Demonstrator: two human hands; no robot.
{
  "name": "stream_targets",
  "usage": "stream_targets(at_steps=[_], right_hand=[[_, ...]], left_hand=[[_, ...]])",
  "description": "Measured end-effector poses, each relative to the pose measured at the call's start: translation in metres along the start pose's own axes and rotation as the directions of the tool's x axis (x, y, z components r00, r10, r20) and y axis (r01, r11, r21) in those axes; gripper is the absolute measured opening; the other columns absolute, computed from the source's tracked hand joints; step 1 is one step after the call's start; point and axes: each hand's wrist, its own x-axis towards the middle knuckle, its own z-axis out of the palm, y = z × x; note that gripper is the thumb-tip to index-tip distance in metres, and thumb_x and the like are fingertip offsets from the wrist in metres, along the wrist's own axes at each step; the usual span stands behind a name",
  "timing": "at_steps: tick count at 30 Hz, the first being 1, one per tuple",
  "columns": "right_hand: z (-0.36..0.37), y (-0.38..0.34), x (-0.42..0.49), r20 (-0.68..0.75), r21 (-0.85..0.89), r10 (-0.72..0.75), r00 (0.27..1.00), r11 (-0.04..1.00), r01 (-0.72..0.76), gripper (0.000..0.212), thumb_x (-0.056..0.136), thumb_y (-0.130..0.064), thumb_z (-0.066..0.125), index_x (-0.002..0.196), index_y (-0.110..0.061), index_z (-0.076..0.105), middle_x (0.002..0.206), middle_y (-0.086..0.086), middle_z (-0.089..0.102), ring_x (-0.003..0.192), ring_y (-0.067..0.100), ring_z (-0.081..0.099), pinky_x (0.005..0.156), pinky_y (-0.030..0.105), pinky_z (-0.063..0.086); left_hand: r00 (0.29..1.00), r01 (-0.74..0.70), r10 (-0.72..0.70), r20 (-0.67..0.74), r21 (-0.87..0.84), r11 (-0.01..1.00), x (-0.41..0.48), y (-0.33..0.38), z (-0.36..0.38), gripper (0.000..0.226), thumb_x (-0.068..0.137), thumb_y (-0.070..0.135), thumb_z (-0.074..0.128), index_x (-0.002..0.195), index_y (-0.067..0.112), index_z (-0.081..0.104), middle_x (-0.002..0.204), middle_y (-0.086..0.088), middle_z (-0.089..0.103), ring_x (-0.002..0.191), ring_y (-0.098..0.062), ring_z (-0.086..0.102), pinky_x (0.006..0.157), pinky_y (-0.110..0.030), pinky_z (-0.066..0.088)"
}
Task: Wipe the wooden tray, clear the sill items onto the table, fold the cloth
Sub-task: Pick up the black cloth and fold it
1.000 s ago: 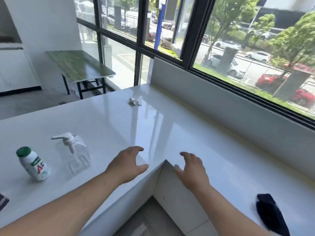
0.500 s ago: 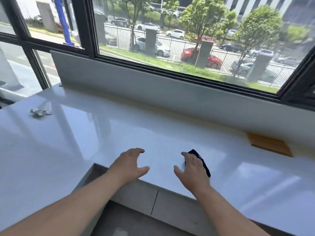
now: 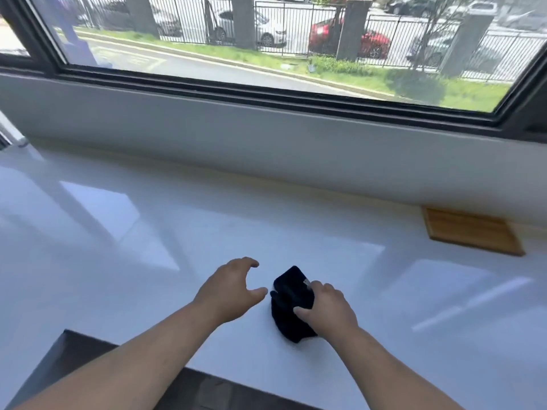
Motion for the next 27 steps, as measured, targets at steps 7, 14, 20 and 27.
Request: stream_targets(at_steps=[7, 14, 20, 27], right_hand=[[0.018, 0.021, 0.049, 0.160, 0.035, -0.023, 0.987, 0.999, 0.018, 0.022, 0.091, -0.048, 0.060, 0.102, -0.029, 0.064, 0.106, -0.004, 0.065, 0.090, 0.017, 0.059, 0.070, 0.033, 0.051], [-0.037, -0.008, 0.068, 0.190, 0.759, 0.030, 0.981, 0.630, -0.166, 0.024, 0.100, -0.034, 0.056, 0.085, -0.016, 0.050, 0.081, 0.000, 0.052, 0.071, 0.019, 0.047, 0.069, 0.036, 0.036], [-0.120, -0.055, 0.060, 0.124, 0.976, -0.047, 0.991, 0.185, -0.113, 0.038, 0.107, -0.031, 0.047, 0.120, 0.002, 0.061, 0.122, 0.030, 0.070, 0.100, 0.036, 0.067, 0.082, 0.050, 0.049], [-0.180, -0.088, 0.038, -0.073, 0.995, -0.015, 0.997, 0.074, 0.074, 0.036, 0.108, -0.035, 0.050, 0.121, -0.003, 0.060, 0.129, 0.026, 0.070, 0.123, 0.046, 0.066, 0.110, 0.062, 0.047]], left_hand=[[0.994, 0.027, -0.030, 0.109, 0.032, 0.999, 0.065, 0.029, 0.022, 0.055, 0.087, 0.062, 0.065, 0.136, 0.041, 0.055, 0.144, 0.019, 0.055, 0.127, -0.007, 0.055, 0.096, -0.033, 0.050], [0.984, 0.033, -0.032, 0.174, -0.001, 0.999, 0.100, 0.026, 0.011, 0.042, 0.077, 0.063, 0.068, 0.114, 0.046, 0.061, 0.116, 0.025, 0.064, 0.105, 0.003, 0.061, 0.083, -0.028, 0.057], [0.980, -0.019, 0.094, 0.173, -0.393, 0.919, 0.122, 0.044, -0.032, 0.096, 0.059, 0.061, 0.088, 0.142, 0.048, 0.042, 0.131, 0.032, 0.053, 0.111, 0.005, 0.063, 0.079, -0.019, 0.054], [0.935, -0.096, 0.262, 0.238, -0.543, 0.834, 0.143, 0.073, -0.096, 0.048, 0.060, 0.063, 0.089, 0.092, 0.032, 0.071, 0.090, 0.011, 0.080, 0.085, -0.010, 0.077, 0.072, -0.031, 0.058]])
